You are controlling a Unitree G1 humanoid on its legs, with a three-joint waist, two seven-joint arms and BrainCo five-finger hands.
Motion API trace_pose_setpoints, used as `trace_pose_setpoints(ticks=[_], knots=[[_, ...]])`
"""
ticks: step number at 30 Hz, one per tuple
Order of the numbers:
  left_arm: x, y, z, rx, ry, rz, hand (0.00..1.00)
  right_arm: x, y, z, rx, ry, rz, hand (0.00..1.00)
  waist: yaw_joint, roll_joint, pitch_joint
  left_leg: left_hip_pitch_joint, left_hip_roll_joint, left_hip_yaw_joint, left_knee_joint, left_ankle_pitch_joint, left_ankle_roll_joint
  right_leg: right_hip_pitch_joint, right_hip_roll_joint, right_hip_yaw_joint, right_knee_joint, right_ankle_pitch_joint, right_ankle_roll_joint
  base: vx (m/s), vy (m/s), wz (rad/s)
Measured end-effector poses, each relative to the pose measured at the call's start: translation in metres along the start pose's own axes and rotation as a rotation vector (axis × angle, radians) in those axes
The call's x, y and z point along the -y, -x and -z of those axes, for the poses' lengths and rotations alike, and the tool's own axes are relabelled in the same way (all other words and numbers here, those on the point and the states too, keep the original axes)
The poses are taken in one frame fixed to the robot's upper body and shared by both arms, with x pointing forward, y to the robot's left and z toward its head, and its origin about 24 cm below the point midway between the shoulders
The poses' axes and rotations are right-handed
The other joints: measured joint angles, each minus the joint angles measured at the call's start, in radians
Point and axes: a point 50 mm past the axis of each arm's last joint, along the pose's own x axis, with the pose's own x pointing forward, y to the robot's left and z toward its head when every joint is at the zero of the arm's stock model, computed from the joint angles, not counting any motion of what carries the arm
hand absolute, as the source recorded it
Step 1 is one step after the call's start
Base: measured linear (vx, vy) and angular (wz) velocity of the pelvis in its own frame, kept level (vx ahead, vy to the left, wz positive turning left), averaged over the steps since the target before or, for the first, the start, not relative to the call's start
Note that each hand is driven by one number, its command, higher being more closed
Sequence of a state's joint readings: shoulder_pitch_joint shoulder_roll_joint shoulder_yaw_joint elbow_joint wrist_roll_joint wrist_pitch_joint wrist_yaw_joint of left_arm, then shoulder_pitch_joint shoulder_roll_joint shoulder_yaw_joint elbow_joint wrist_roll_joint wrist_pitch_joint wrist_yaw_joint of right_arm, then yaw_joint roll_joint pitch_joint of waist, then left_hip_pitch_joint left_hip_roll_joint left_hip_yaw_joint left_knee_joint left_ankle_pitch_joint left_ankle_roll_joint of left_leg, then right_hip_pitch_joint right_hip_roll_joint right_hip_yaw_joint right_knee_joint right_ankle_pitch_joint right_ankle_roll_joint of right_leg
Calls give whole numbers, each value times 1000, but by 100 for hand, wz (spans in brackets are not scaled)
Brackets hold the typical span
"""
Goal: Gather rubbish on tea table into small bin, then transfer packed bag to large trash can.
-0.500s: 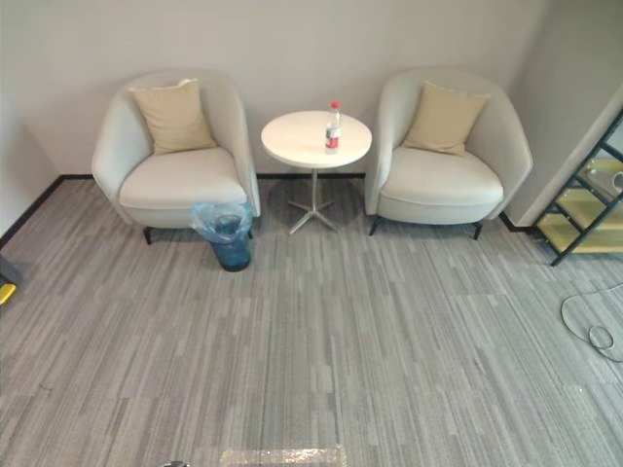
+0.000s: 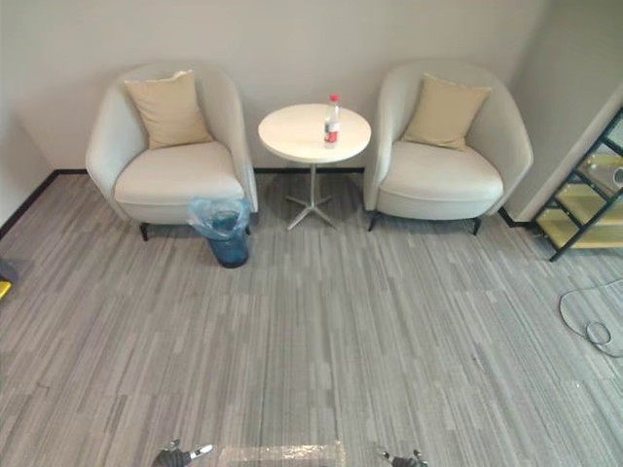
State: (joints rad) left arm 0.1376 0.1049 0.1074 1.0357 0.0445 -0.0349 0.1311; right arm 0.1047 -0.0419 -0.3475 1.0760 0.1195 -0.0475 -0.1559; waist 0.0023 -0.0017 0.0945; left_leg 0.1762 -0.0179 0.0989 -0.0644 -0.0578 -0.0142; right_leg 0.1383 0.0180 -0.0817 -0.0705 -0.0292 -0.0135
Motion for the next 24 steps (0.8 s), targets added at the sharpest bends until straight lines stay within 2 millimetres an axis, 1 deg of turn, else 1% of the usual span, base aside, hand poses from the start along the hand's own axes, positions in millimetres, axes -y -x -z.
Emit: trace_pose_setpoints(ticks=[1,7,18,22,24], knots=[[0,0,0,0,-3,1,0,0,0,1,-1,0,1,0,0,-4,2,0,0,0,0,0,0,1,0,0,-2,0,0,0,0,0],[0,0,2,-10,-20,4,0,2,1,4,-11,1,4,0,0,-4,3,0,1,0,0,0,0,2,1,-1,-3,0,0,0,0,0],[-1,-1,-2,10,-115,21,0,0,1,5,-16,1,-5,0,-2,-12,8,0,2,4,0,-4,0,2,3,1,-6,4,-6,-2,-2,0],[-2,-1,-3,13,-127,21,0,-1,1,6,-25,-22,-10,0,-3,-13,12,-1,9,24,4,-13,-12,1,9,14,-12,4,-6,-19,-28,-11],[-2,-2,-2,11,-127,21,0,-1,1,5,-25,-34,-10,0,-4,-9,20,-2,18,41,20,-30,-23,0,18,31,-11,2,-8,0,-50,-28]])
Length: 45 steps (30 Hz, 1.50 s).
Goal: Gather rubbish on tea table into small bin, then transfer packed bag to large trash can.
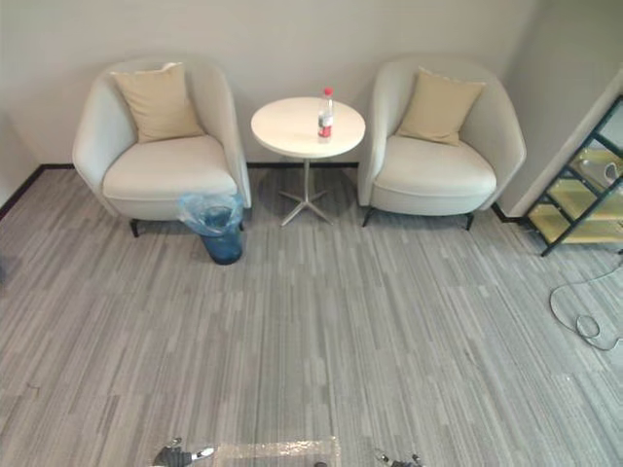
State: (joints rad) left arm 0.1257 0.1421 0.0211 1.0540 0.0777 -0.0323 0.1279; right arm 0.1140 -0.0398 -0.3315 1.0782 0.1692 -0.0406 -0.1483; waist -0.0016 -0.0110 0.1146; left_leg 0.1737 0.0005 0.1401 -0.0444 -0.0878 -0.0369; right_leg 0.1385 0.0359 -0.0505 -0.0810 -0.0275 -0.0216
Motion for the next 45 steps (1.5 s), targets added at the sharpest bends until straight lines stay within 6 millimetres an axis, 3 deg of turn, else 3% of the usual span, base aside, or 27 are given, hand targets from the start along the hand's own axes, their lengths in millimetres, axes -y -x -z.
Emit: trace_pose_setpoints(ticks=[4,5,6,8,10,13,15,17,18,20,22,24,25,28,30,32,33,34,35,36,37,39,40,41,42,44,45], knots=[[-1,-2,-8,21,14,-3,0,0,1,-1,14,-51,1,0,-1,4,28,-87,56,41,235,-130,-35,-19,26,13,85,-64,-35,26,-73,-24],[-3,-2,-11,32,35,-13,0,-1,2,0,18,-71,-2,0,-2,5,34,-122,76,61,331,-148,-50,-35,29,18,109,-90,-51,48,-83,-15],[-7,-2,-17,57,57,-29,0,-3,4,0,26,-102,-4,0,-2,-12,53,-194,99,94,517,-146,-54,-35,23,32,145,-114,-61,62,-96,-20],[-6,-1,-18,72,94,-39,0,-2,4,-5,47,-120,0,0,3,-6,69,-287,150,125,726,-171,-22,-30,25,55,190,-152,-73,152,-72,-34],[-4,1,-18,78,109,-40,0,-1,4,-8,61,-141,2,0,2,10,72,-341,176,126,783,-196,-29,-17,21,84,218,-180,-87,236,-1,-35],[-4,1,-20,88,119,-40,0,-3,4,-11,68,-140,-2,0,9,10,71,-403,159,127,682,-203,-31,10,-17,129,217,-219,-75,321,124,-45],[-4,1,-23,96,120,-41,0,-6,3,-15,76,-141,-7,0,11,7,71,-457,102,127,529,-145,-19,23,-66,149,212,-245,-55,417,211,-32],[-1,1,-23,98,123,-34,0,-12,3,-18,80,-136,-20,0,20,18,68,-467,53,101,289,-1,-26,33,-94,186,209,-284,-15,498,292,-60],[-4,1,-21,89,119,-41,0,-18,3,-17,75,-124,-35,0,33,7,58,-464,38,107,317,50,28,44,-109,217,219,-303,-7,492,301,-64],[-10,0,-24,99,108,-54,0,-26,5,-16,73,-118,-63,0,36,-21,41,-464,19,121,332,3,41,19,-129,226,282,-292,-2,533,278,-27],[-15,-1,-25,103,105,-65,0,-32,6,-13,66,-119,-75,0,45,-52,41,-408,0,161,342,-36,69,-31,-144,229,476,-285,32,529,223,-23],[-15,-1,-26,103,105,-65,0,-34,6,-16,80,-86,-92,0,48,-61,40,-309,-15,175,321,-84,78,-119,-153,206,750,-246,204,476,172,-34],[-14,-2,-28,109,98,-60,0,-34,6,-18,91,-82,-96,0,47,-57,42,-268,-17,175,305,-104,75,-169,-154,174,880,-247,232,417,148,-25],[-8,-3,-39,133,99,-41,0,-33,5,-25,114,-46,-104,0,42,-37,54,-122,-12,174,230,-127,65,-307,-178,22,1046,-295,141,420,88,-5],[12,-3,-47,145,120,12,0,-32,4,-30,127,-34,-105,0,28,-26,59,-34,17,168,196,-127,65,-376,-177,-75,941,-332,81,378,-34,15],[23,-3,-53,156,109,46,0,-36,3,-36,141,-33,-116,0,8,-23,58,-14,42,140,196,-127,65,-426,-158,-100,785,-313,70,348,-108,36],[25,-3,-55,156,110,52,0,-38,3,-38,144,-33,-121,0,3,-24,58,-8,47,123,196,-127,65,-442,-149,-94,700,-281,64,360,-178,48],[29,-3,-55,152,112,62,0,-37,3,-38,144,-31,-121,0,0,-26,57,8,46,106,187,-127,63,-450,-138,-67,583,-206,61,464,-250,56],[31,-3,-55,151,116,65,0,-36,3,-34,134,-30,-119,0,-2,-42,50,26,27,79,187,-142,38,-449,-142,-26,455,-59,42,400,-250,57],[31,-3,-55,146,124,64,0,-35,3,-35,134,-31,-121,0,-3,-46,50,44,22,51,187,-167,-2,-450,-144,-6,473,-23,40,374,-237,38],[39,-2,-55,135,146,79,0,-33,1,-44,159,-11,-116,0,2,7,49,59,60,38,190,-176,-17,-450,-120,-29,516,-44,26,345,-235,25],[51,1,-54,123,179,102,0,-29,1,-47,170,-2,-111,0,0,44,47,49,98,19,256,-179,-24,-417,-104,-67,516,-109,17,352,-242,38],[54,1,-57,129,184,108,0,-27,0,-47,170,-4,-103,0,-6,57,57,14,127,1,369,-185,-35,-373,-92,-91,506,-132,8,315,-269,61],[54,1,-58,138,184,110,0,-26,0,-46,168,1,-102,0,-7,58,57,-46,161,-14,524,-181,-47,-330,-82,-112,491,-150,2,348,-300,61],[54,2,-62,156,190,110,0,-25,1,-43,162,5,-101,0,-2,56,59,-123,210,-15,730,-161,-85,-279,-63,-127,471,-176,-7,265,-232,33],[52,3,-68,188,197,104,0,-25,1,-38,150,9,-102,0,10,46,65,-226,269,10,936,-164,-82,-202,-40,-142,447,-216,-19,262,-167,13],[50,4,-72,203,199,100,0,-27,2,-36,144,0,-105,0,11,36,70,-273,278,40,957,-170,-82,-162,-37,-150,422,-225,-22,285,-127,9]])
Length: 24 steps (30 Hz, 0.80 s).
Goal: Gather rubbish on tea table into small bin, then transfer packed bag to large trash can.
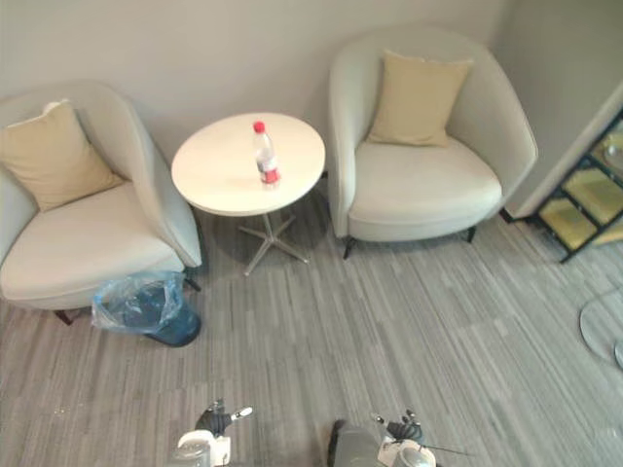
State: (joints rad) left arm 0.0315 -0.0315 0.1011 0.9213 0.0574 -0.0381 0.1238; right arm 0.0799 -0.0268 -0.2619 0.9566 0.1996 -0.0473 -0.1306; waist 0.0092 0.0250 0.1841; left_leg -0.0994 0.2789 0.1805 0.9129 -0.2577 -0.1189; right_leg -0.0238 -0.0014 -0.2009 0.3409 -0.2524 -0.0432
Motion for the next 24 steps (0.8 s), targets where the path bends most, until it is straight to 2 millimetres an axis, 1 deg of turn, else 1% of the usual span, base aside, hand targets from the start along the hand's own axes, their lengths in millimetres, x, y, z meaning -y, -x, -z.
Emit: trace_pose_setpoints(ticks=[1,2,3,4,5,6,7,8,9,10,11,12,13,14,15,16,17,18,19,20,21,22,23,24], knots=[[0,0,-2,8,2,0,0,-1,0,1,-3,-3,1,0,2,-5,2,-30,1,27,-17,-9,15,26,0,-2,-19,-3,3,229,-70,7],[1,0,-2,11,2,2,0,-1,1,3,-9,-9,3,0,5,-9,1,-63,-8,62,-82,-19,24,52,-2,-4,-47,-3,8,245,-9,-4],[2,0,-4,16,0,5,0,-1,1,5,-14,-11,6,0,8,-12,1,-81,-45,88,-226,-19,29,76,-14,-4,-68,-4,22,228,28,-5],[2,-1,-5,19,-1,5,0,-1,1,5,-15,-11,7,0,9,-13,2,-84,-80,92,-346,-4,40,88,-25,-1,-73,-10,26,334,81,-1],[2,-1,-6,22,-3,7,0,-1,1,5,-16,-10,7,0,10,-13,2,-91,-123,91,-492,38,46,102,-37,2,-82,-20,30,382,134,-14],[1,-2,-7,27,-13,6,0,-1,1,8,-34,-6,8,0,30,-27,5,-68,-172,77,-591,165,57,124,-57,29,-91,-28,50,488,165,-28],[-2,-2,-7,30,-27,4,0,0,1,11,-50,-2,12,0,45,-42,-2,-39,-197,91,-633,178,77,135,-68,58,-112,-26,61,443,137,-25],[-1,-3,-6,24,-50,11,0,-1,1,14,-63,-1,10,0,42,-41,-18,-41,-209,93,-623,169,94,152,-75,83,-145,-12,66,572,212,-3],[-10,-5,-9,31,-66,-3,0,-3,1,14,-75,4,4,0,31,-56,-6,-74,-200,97,-536,145,113,174,-81,118,-174,23,73,475,215,8],[-13,-5,-11,36,-68,-10,0,-7,0,14,-79,2,-3,0,35,-62,-2,-94,-198,100,-482,139,121,181,-84,136,-169,33,77,435,239,-2],[-17,-6,-10,31,-78,-20,0,-11,0,14,-78,1,-12,0,43,-64,-8,-101,-218,89,-472,100,122,181,-89,158,-135,34,86,269,177,-14],[-15,-5,-5,12,-80,-14,0,-4,1,18,-87,11,3,0,39,-54,-17,-70,-220,75,-528,89,123,167,-77,165,-84,24,100,266,177,-27],[-16,-5,-2,-6,-89,-14,0,-1,0,15,-79,43,1,0,45,-56,-23,-16,-236,83,-572,53,121,107,-94,183,84,-7,146,401,199,-20],[-20,-5,0,-14,-110,-17,0,-3,0,15,-77,51,-6,0,39,-69,-17,30,-261,86,-616,50,127,44,-119,185,245,12,189,357,140,-11],[-24,-6,2,-23,-137,-16,0,-6,1,15,-75,40,-14,0,35,-81,-13,87,-286,79,-657,47,135,-18,-144,187,407,44,218,443,117,27],[-26,-5,7,-51,-154,-17,0,-7,0,14,-70,43,-22,0,20,-80,-13,138,-296,65,-678,37,143,-56,-162,160,518,0,180,395,57,43],[-27,-5,9,-63,-163,-14,0,-8,0,11,-63,53,-27,0,12,-79,-12,175,-297,48,-697,37,144,-69,-164,130,538,-29,151,397,38,54],[-27,-5,11,-70,-165,-10,0,-9,-1,10,-57,69,-31,0,8,-74,-11,209,-293,34,-720,38,143,-87,-162,92,532,-56,129,384,0,53],[-26,-4,13,-77,-166,-7,0,-10,-1,8,-51,77,-36,0,6,-67,-10,235,-282,18,-734,38,143,-112,-153,55,496,-80,98,365,-32,58],[-26,-4,13,-78,-168,-6,0,-10,-2,5,-41,77,-38,0,4,-61,-7,254,-267,1,-735,38,142,-147,-133,44,427,-95,82,422,-81,56],[-26,-4,13,-78,-168,-6,0,-10,-3,3,-36,77,-38,0,3,-57,-4,266,-258,-7,-735,38,142,-166,-115,58,376,-94,81,352,-97,50],[-27,-4,15,-81,-168,-7,0,-9,-3,0,-27,78,-39,0,0,-52,-2,284,-249,-22,-735,38,142,-191,-89,83,293,-80,76,356,-142,44],[-28,-3,16,-86,-165,-11,0,-10,-3,-1,-22,77,-40,0,-4,-51,-1,303,-243,-34,-736,37,141,-200,-68,113,198,-36,73,378,-165,48],[-30,-2,20,-94,-166,-15,0,-9,-3,0,-26,79,-40,0,-4,-56,-6,317,-245,-43,-735,28,121,-195,-49,151,69,73,71,383,-181,46]])
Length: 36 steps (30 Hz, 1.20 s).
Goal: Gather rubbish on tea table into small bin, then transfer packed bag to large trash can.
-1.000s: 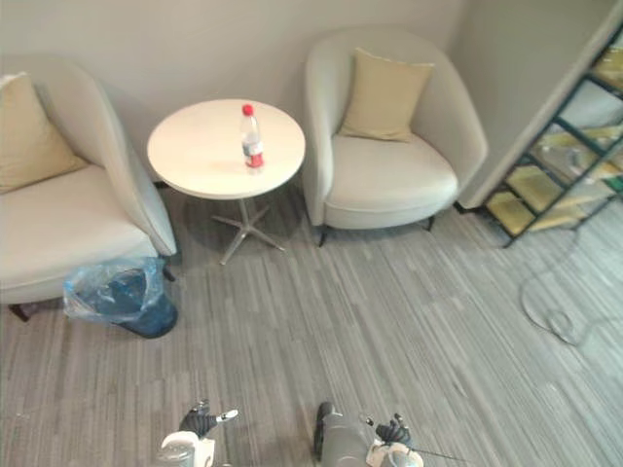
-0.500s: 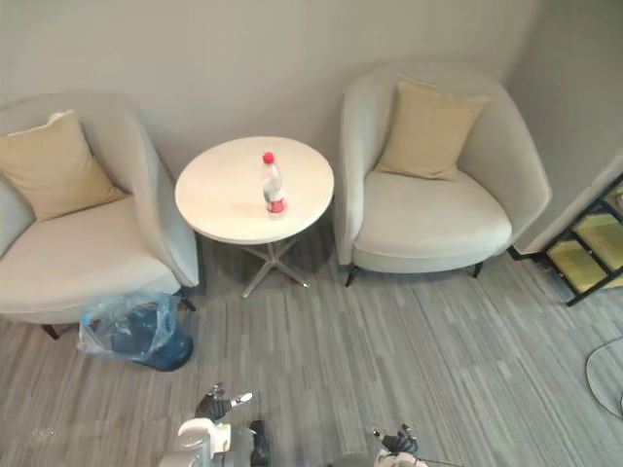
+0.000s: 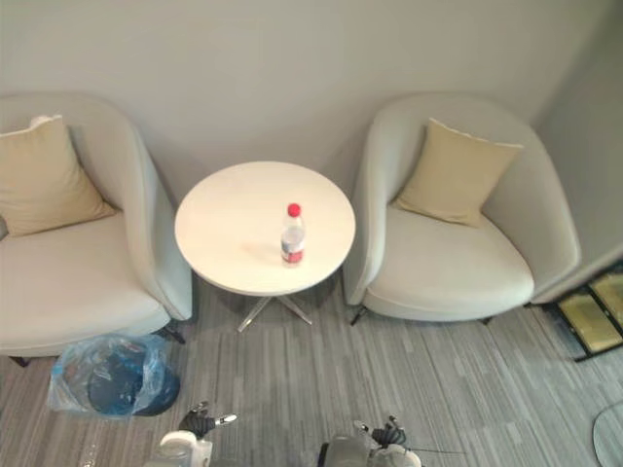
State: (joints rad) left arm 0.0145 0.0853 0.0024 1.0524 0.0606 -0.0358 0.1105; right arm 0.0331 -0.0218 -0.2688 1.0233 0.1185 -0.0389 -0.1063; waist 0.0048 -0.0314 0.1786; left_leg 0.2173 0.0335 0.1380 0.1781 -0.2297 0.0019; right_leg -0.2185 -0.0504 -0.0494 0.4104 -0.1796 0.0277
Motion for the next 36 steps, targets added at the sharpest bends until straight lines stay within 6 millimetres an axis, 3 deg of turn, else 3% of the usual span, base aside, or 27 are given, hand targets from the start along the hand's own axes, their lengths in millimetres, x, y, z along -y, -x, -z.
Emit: trace_pose_setpoints(ticks=[1,2,3,6,8,9,12,14,16,20,23,28,33,36], knots=[[-2,0,0,1,-6,-4,0,0,1,3,-9,-5,0,0,0,-15,-5,15,-12,-17,1,-17,-27,3,-1,28,-62,132,-22,419,-181,35],[7,1,2,-15,9,14,0,7,-1,-2,4,0,12,0,-1,33,-12,30,22,-40,2,-32,-50,8,26,8,-23,109,-31,407,-166,27],[14,1,3,-17,19,29,0,12,-1,-3,6,8,22,0,1,61,-23,25,38,-50,9,-26,-58,13,34,-2,-27,95,-46,468,-192,22],[26,1,-3,-8,46,52,0,17,-2,-4,6,-16,41,0,-8,88,-17,27,67,-76,60,-1,-96,84,39,-56,-54,57,-59,313,-155,42],[29,1,-11,16,47,64,0,17,-1,1,-10,-25,47,0,-10,74,-7,-6,80,-67,184,16,-122,159,36,-78,-104,44,-64,221,-132,52],[30,0,-14,33,46,65,0,15,0,3,-15,-32,45,0,-3,53,5,-52,99,-50,295,-2,-120,203,30,-81,-144,41,-68,117,-82,41],[30,0,-20,54,37,70,0,14,0,5,-22,-53,52,0,-2,50,8,-150,109,-2,311,-94,-90,240,20,-93,-185,41,-66,75,9,18],[29,0,-21,61,26,68,0,15,0,5,-22,-53,56,0,-2,52,9,-202,88,-9,203,-74,-78,252,4,-89,-179,32,-42,48,127,-2],[28,0,-22,67,11,68,0,18,0,4,-20,-36,64,0,7,68,5,-196,69,-12,128,16,-87,254,6,-42,-148,12,-7,62,175,-29],[17,-1,-15,48,-20,43,0,10,0,5,-22,-19,46,0,4,39,-8,-175,22,12,55,38,-54,253,-28,-14,-194,29,24,63,149,-15],[14,-1,-13,47,-55,40,0,9,0,3,-13,11,50,0,4,38,-10,-139,-7,13,-6,63,-40,256,-46,-8,-211,31,30,105,94,2],[11,-1,-12,49,-109,33,0,2,4,-20,129,125,28,0,4,38,-12,-130,-18,-4,-42,76,-36,257,-44,-4,-232,31,31,72,8,1],[13,0,-10,53,-168,38,0,12,28,-79,469,226,48,0,-6,31,-21,-131,-18,-21,-71,100,-35,256,-40,2,-251,35,26,49,-27,-5],[13,1,-8,55,-174,38,0,14,40,-97,586,266,63,0,-6,23,-29,-135,-15,-42,-71,105,-37,259,-34,4,-269,44,22,12,-34,-5]])
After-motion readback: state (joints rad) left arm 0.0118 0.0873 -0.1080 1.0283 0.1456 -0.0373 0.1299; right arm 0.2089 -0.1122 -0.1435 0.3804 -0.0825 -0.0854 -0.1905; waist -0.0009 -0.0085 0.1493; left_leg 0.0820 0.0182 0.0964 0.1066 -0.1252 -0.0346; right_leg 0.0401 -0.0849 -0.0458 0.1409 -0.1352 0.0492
